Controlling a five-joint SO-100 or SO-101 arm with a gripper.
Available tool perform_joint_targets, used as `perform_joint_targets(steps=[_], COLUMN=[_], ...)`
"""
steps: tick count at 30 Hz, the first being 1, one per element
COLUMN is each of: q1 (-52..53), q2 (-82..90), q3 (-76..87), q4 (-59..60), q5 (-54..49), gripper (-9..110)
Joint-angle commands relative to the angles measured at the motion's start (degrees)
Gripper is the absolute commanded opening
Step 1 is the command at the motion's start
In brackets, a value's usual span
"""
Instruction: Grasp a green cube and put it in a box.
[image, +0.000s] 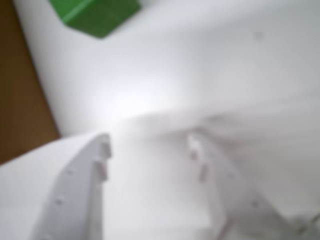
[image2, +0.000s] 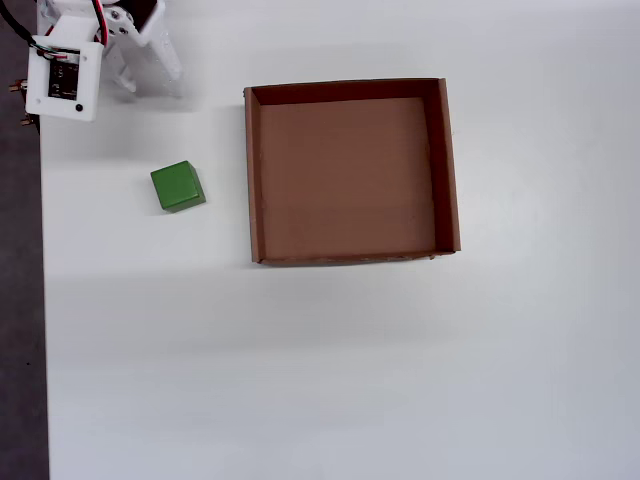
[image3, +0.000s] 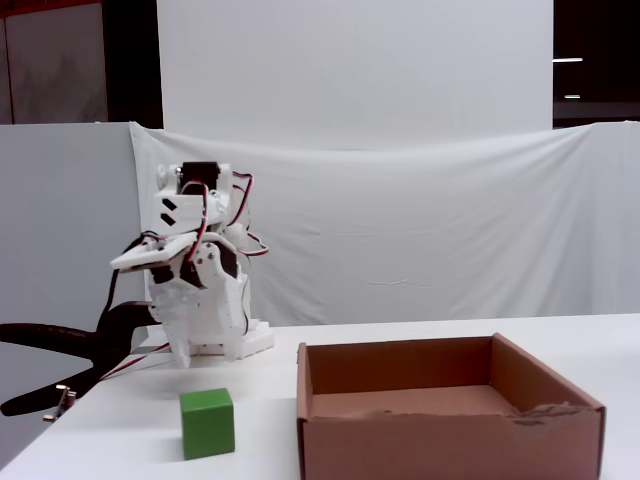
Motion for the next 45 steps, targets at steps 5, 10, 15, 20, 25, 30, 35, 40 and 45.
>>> perform_joint_targets(steps=[5,10,15,20,25,30,35,40,45], q1=[-2.3,-2.3,-2.3,-2.3,-2.3,-2.3,-2.3,-2.0,-1.1], q2=[0.4,0.4,0.4,0.4,0.4,0.4,0.4,0.4,0.4], q3=[-0.3,-0.3,-0.3,-0.3,-0.3,-0.3,-0.3,-0.3,-0.4], q4=[0.4,0.4,0.4,0.4,0.4,0.4,0.4,0.4,0.0], q5=[0.9,0.9,0.9,0.9,0.9,0.9,0.9,1.0,1.0], gripper=[21,21,21,21,21,21,21,21,21])
